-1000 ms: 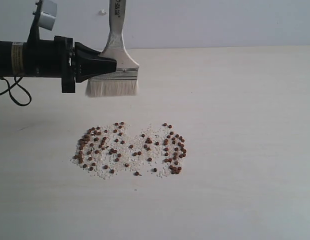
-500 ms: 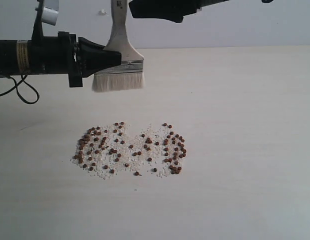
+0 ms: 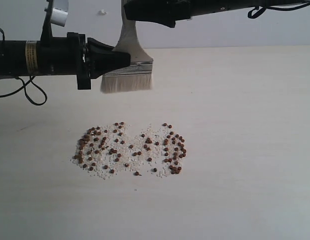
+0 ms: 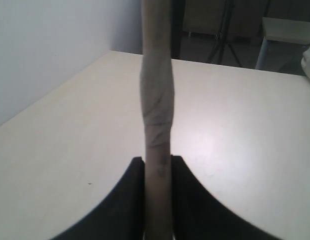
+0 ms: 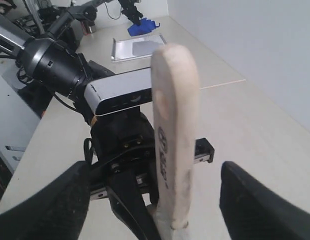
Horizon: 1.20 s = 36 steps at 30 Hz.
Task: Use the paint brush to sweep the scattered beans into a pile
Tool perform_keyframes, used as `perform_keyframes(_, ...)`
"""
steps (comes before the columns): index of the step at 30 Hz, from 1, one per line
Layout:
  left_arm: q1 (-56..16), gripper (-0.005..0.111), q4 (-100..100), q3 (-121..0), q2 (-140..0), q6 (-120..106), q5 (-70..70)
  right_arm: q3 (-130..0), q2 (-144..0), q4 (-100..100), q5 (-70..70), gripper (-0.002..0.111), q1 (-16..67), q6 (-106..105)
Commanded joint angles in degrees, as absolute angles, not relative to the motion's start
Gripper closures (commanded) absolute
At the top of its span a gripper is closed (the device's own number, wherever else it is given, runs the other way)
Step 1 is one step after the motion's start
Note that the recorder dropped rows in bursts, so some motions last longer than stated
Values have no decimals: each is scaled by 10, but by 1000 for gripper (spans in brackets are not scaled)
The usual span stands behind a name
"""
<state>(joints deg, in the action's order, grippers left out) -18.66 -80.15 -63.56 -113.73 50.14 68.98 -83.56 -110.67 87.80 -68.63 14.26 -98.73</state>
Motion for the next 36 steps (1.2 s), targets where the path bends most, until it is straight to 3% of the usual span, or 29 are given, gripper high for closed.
perform_keyframes(1, -189, 107, -784, -633, -1133, 500, 700, -836, -1108, 910, -700, 44, 141, -993)
perform_keyframes(22, -212, 107, -766, -633, -1127, 499, 700, -836, -1139, 918, -700, 44, 141, -968)
perform_keyframes(34, -213, 107, -760, -633, -1127, 499, 700, -836, -1139, 947, -700, 58, 141, -977)
perform_keyframes(36, -213, 107, -759, -633, -1127, 499, 700, -836, -1139, 947, -700, 65, 141, -977)
